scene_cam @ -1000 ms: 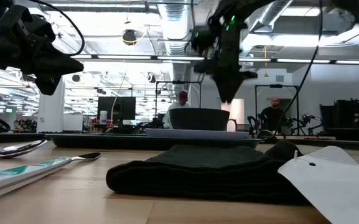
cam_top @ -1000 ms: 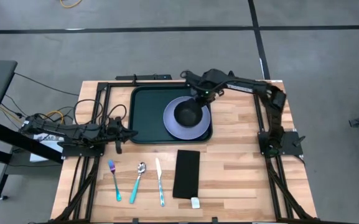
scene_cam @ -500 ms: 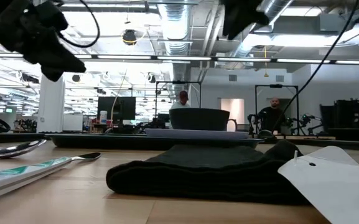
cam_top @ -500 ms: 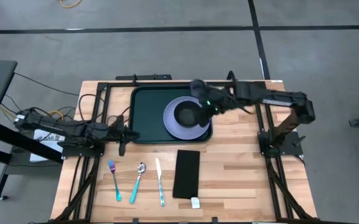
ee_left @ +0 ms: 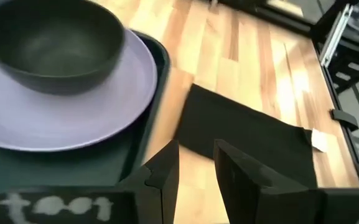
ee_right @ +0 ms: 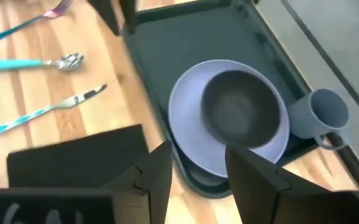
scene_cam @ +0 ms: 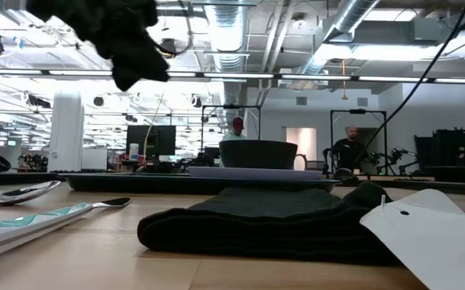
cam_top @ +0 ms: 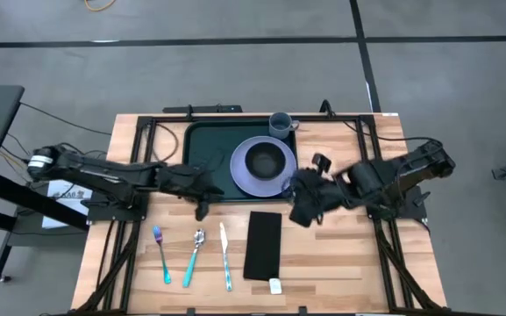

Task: Set up tray
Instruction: Put the black napkin to the left of the violet plate on the black tray

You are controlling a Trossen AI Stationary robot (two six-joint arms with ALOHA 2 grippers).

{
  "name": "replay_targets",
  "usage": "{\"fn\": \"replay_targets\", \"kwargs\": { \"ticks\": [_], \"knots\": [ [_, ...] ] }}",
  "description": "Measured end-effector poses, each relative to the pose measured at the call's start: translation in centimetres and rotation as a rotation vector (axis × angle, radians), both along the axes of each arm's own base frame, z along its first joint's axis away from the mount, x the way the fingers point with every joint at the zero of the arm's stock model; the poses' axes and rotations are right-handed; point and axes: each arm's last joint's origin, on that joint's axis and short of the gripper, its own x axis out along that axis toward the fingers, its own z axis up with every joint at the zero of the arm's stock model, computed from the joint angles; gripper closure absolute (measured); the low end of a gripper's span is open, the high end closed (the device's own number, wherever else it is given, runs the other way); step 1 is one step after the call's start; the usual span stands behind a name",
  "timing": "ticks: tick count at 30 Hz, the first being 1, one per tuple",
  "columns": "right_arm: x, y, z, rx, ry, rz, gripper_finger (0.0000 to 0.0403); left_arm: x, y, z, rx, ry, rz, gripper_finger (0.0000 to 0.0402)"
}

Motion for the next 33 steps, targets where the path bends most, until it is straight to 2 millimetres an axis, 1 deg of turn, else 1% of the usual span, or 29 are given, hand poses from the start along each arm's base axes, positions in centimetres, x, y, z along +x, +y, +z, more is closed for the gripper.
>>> {"fn": "replay_targets", "kwargs": {
  "ticks": [4, 8, 11, 15, 19, 24, 28, 33],
  "knots": [
    [-2.1, 2.0, -1.4, 0.035, -0.038, 0.04, 0.0268, 3.1, -0.4, -0.5, -0.083, 0.07, -0.025, 0.0312],
    [-5.7, 3.3, -3.0, 0.139, -0.104, 0.117, 0.0275, 6.2, -0.8, -1.0, -0.181, 0.124, -0.03, 0.0313],
    [-8.6, 3.3, -4.2, 0.277, -0.093, 0.196, 0.0278, 8.4, -1.2, -1.0, -0.215, 0.147, -0.03, 0.0313],
    [-11.2, 2.9, -6.1, 0.387, -0.052, 0.249, 0.028, 10.7, -1.6, -1.4, -0.193, 0.215, -0.002, 0.0313],
    [-12.8, 3.0, -7.9, 0.408, -0.057, 0.274, 0.028, 12.3, -2.5, -2.0, -0.149, 0.314, -0.019, 0.0313],
    [-14.6, 3.7, -9.6, 0.421, -0.074, 0.305, 0.028, 13.3, -3.5, -3.8, -0.092, 0.419, -0.024, 0.0313],
    [-15.5, 4.3, -10.1, 0.409, -0.084, 0.317, 0.028, 14.1, -3.7, -5.0, -0.047, 0.442, -0.054, 0.0311],
    [-16.3, 4.6, -10.8, 0.407, -0.069, 0.308, 0.028, 15.0, -3.7, -5.7, 0.099, 0.442, -0.135, 0.0303]
  ]
}}
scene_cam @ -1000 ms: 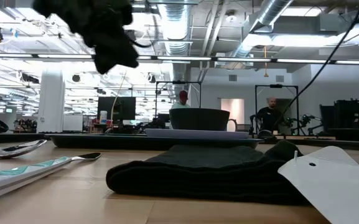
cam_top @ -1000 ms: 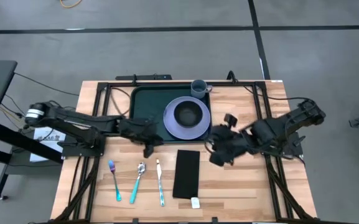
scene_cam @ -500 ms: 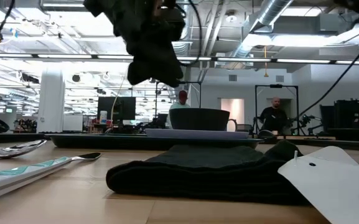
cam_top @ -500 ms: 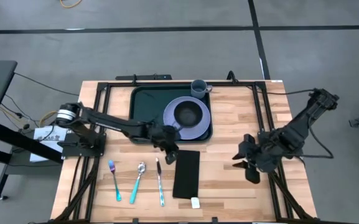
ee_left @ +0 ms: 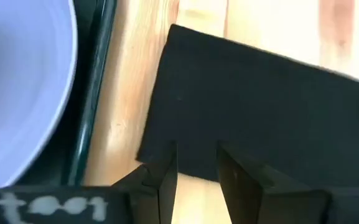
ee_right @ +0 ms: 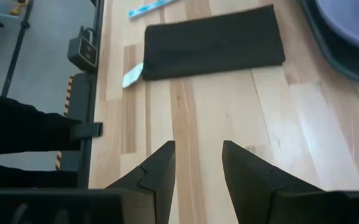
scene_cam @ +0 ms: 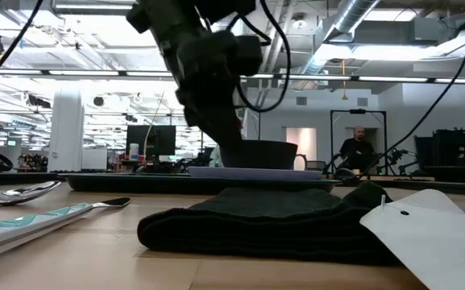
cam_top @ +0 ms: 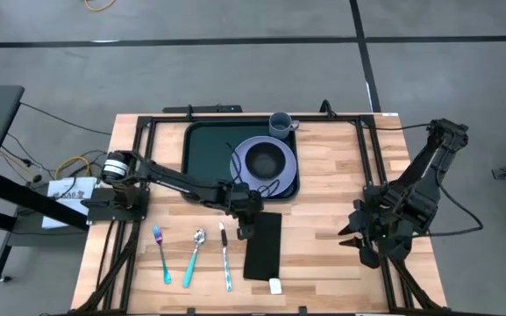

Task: Set up tray
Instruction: Put the black napkin to the left of the violet plate on the black tray

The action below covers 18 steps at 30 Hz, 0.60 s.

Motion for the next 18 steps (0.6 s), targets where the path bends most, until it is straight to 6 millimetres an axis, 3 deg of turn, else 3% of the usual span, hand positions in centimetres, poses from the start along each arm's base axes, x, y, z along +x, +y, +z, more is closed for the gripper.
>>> {"fn": "replay_targets", "kwargs": {
  "ticks": [18],
  "knots": [
    [-0.5, 0.2, -0.3, 0.015, 0.0, -0.029, 0.028, 0.8, 0.3, -2.0, 0.148, 0.044, -0.083, 0.0272]
  ]
}}
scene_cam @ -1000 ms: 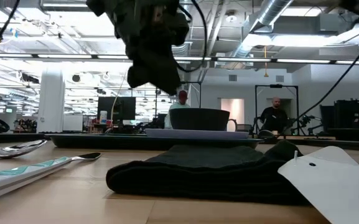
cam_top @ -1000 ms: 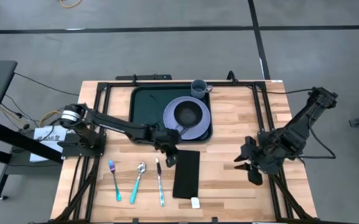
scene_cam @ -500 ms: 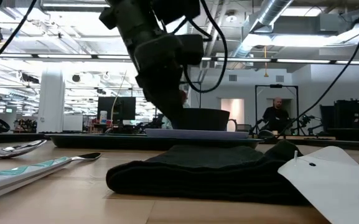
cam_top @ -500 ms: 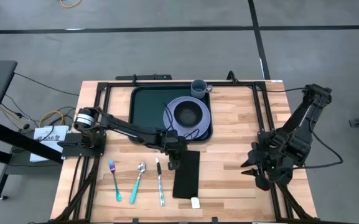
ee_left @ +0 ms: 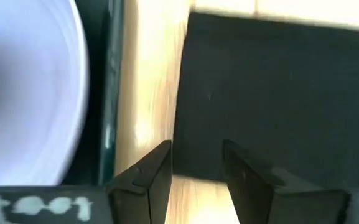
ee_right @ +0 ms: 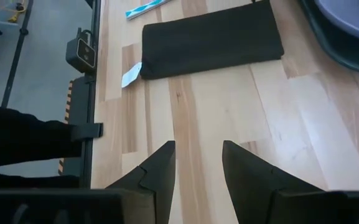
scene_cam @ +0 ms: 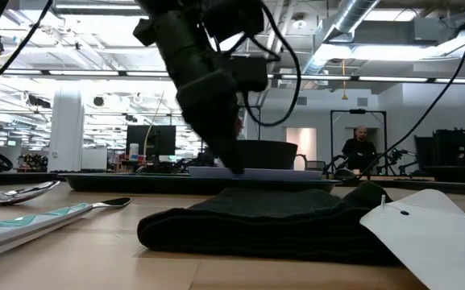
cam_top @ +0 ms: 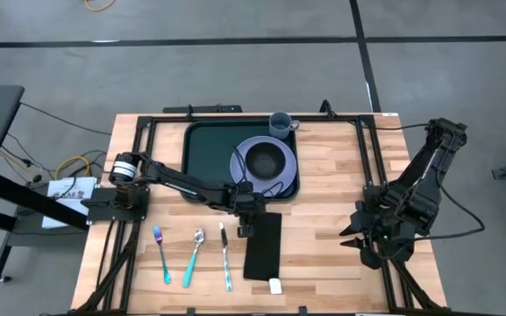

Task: Set up tray
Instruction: Put the black napkin to the left of the violet plate on the black tray

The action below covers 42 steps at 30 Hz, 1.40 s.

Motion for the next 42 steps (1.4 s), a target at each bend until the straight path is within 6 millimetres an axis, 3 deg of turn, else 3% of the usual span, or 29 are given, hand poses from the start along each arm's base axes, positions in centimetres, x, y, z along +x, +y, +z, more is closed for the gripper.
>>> {"fn": "replay_targets", "kwargs": {
  "ticks": [15, 26, 30, 37, 42],
  "knots": [
    [0.0, 0.0, 0.0, 0.0, 0.004, -0.001, 0.028, 1.2, 0.3, -2.6, -0.053, 0.055, -0.02, 0.0271],
    [0.0, -0.1, 0.0, -0.004, 0.011, -0.006, 0.028, 1.3, -0.4, -3.0, -0.079, 0.053, -0.029, 0.0275],
    [-0.1, -0.1, -0.1, -0.008, 0.013, -0.006, 0.028, 1.3, -0.4, -3.0, -0.094, 0.056, -0.008, 0.0301],
    [-0.1, -0.2, -0.1, -0.012, 0.016, -0.006, 0.028, 1.3, -0.6, -3.1, -0.138, 0.064, -0.002, 0.0388],
    [-0.1, -0.2, -0.1, -0.015, 0.017, -0.005, 0.028, 1.1, -0.5, -3.0, -0.189, 0.084, 0.093, 0.0396]
  ]
}}
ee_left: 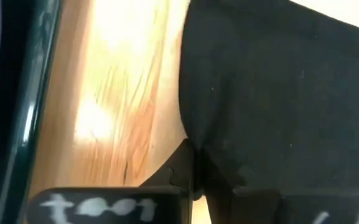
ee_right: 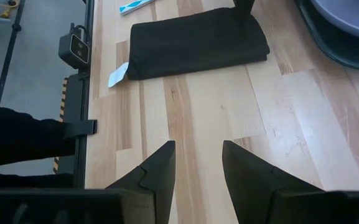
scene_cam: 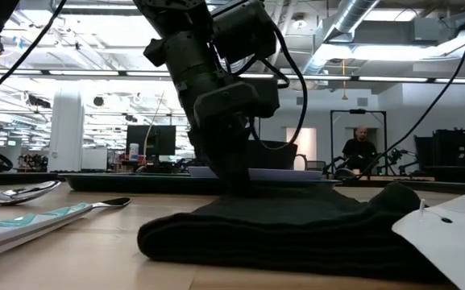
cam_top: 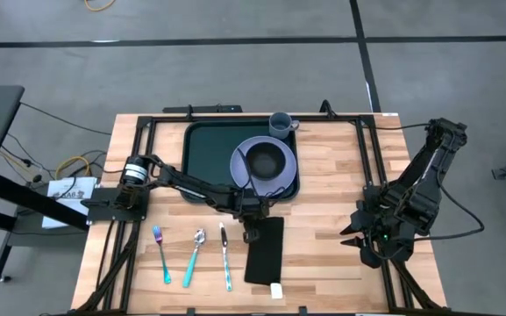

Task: Set up tray
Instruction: Put the black napkin to the left of the violet plate on the black tray

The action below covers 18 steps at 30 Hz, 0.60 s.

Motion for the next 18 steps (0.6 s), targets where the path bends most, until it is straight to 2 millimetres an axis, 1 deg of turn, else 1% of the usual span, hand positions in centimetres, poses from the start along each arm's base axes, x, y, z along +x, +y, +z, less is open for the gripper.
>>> {"fn": "replay_targets", "kwargs": {
  "ticks": [2, 5, 8, 12, 16, 18],
  "knots": [
    [0.0, 0.0, 0.0, 0.0, 0.0, 0.0, 0.028, -0.4, 0.0, 0.3, 0.004, 0.021, 0.053, 0.0398],
    [0.0, 0.0, 0.0, -0.003, 0.001, 0.0, 0.028, -0.9, 0.0, 1.2, 0.054, 0.03, 0.101, 0.0399],
    [-0.1, -0.1, -0.1, -0.017, 0.01, 0.0, 0.028, -1.6, 0.1, 2.6, 0.087, 0.034, 0.139, 0.04],
    [-0.1, -0.2, -0.1, -0.022, 0.013, -0.001, 0.028, -3.1, 0.0, 4.0, 0.136, 0.1, 0.164, 0.04],
    [-0.1, -0.2, -0.2, -0.031, 0.017, -0.001, 0.028, -4.8, -0.3, 6.0, 0.179, 0.141, 0.202, 0.0401],
    [-0.2, -0.3, -0.2, -0.04, 0.022, -0.001, 0.028, -5.7, -0.5, 6.6, 0.196, 0.176, 0.22, 0.0401]
  ]
}}
